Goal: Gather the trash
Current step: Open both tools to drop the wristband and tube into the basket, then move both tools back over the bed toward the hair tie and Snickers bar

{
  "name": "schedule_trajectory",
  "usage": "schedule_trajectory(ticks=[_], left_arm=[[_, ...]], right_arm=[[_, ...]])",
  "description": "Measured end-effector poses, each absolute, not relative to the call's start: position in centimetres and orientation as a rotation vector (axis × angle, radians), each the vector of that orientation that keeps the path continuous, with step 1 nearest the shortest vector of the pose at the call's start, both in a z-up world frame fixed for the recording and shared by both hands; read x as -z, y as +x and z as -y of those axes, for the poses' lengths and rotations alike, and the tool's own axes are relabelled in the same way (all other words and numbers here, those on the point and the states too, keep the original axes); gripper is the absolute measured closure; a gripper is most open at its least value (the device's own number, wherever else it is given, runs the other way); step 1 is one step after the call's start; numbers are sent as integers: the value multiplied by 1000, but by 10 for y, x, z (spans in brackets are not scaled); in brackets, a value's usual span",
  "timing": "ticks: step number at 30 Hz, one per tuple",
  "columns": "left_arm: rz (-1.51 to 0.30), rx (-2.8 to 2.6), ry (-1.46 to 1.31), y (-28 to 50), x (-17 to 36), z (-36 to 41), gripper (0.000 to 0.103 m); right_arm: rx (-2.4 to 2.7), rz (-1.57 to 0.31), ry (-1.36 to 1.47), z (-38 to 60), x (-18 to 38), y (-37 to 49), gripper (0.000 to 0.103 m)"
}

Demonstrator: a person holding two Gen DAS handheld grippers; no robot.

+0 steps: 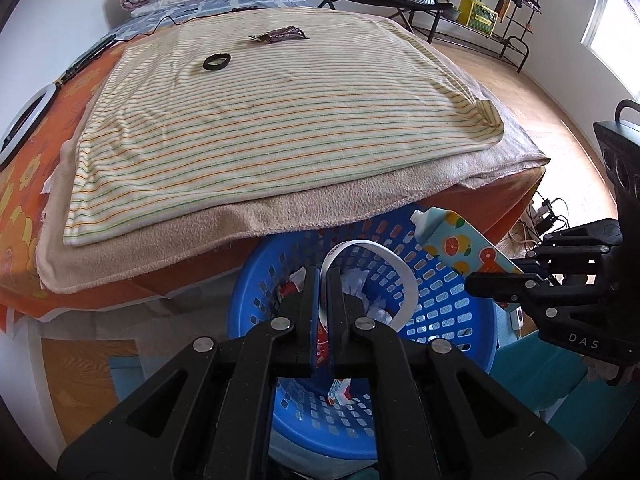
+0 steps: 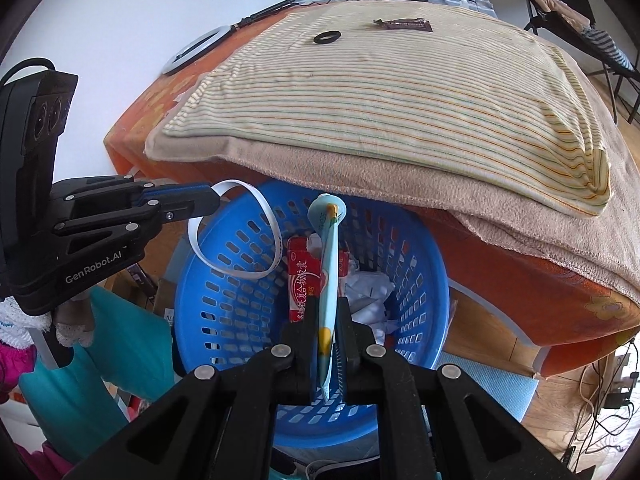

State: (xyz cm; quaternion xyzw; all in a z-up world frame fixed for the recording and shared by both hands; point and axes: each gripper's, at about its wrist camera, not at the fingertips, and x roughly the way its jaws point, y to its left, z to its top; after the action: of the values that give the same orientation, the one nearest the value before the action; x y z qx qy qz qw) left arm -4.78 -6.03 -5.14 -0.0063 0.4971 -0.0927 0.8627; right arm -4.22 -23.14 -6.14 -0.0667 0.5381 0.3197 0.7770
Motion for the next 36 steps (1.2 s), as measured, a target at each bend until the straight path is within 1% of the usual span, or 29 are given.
schedule_trajectory(ticks=[2,6,9,10,11,12,13,14,15,16,17,19,20,22,23,24,26,27,29,30,31,32,36], left_arm=[[-1049,196,-9,-48,53,61,102],[-1059,198,0,-47,56,63,102],[-1066,197,7,-47,58,64,102],[-1069,196,10,-46,59,64,102],[-1072,196,11,-46,60,65,98],[-1073,196,12,-46,61,64,96],[-1073,194,13,-46,61,64,90],[-1071,192,15,-46,61,64,81],[-1069,191,16,-46,61,64,77],[-1066,190,17,-46,60,64,73],[-1064,188,17,-46,60,63,73],[-1067,184,14,-45,60,63,71],[-1069,182,13,-44,61,62,66],[-1068,176,13,-43,62,61,60],[-1067,173,14,-44,61,61,58],[-1066,169,15,-43,61,60,56],[-1063,157,12,-43,61,59,46],[-1061,154,10,-43,61,57,44],[-1060,149,8,-43,60,56,44],[-1060,144,9,-43,60,56,43],[-1061,139,10,-42,61,55,39],[-1061,136,8,-42,61,55,35],[-1059,131,5,-42,60,53,35]], right_arm=[[-688,-1166,-148,231,62,-42,94],[-681,-1169,-145,232,64,-41,93],[-680,-1172,-144,232,65,-40,88],[-680,-1172,-146,232,65,-40,83],[-679,-1170,-146,232,65,-40,78],[-677,-1168,-147,232,65,-40,76],[-675,-1167,-148,232,64,-40,75],[-673,-1167,-148,232,64,-40,75],[-670,-1168,-147,232,65,-40,73],[-666,-1169,-146,232,65,-39,67],[-659,-1170,-145,233,65,-38,56],[-648,-1167,-142,235,66,-37,47],[-645,-1167,-141,235,66,-37,46],[-637,-1168,-143,236,66,-36,44],[-633,-1167,-143,236,66,-36,40],[-627,-1166,-143,236,66,-35,37],[-616,-1162,-143,237,66,-35,31],[-609,-1162,-143,238,66,-34,29],[-595,-1159,-141,239,65,-33,22],[-590,-1159,-139,240,65,-33,21],[-586,-1158,-137,240,65,-33,19],[-579,-1158,-136,241,65,-32,18],[-554,-1158,-135,242,65,-31,15]])
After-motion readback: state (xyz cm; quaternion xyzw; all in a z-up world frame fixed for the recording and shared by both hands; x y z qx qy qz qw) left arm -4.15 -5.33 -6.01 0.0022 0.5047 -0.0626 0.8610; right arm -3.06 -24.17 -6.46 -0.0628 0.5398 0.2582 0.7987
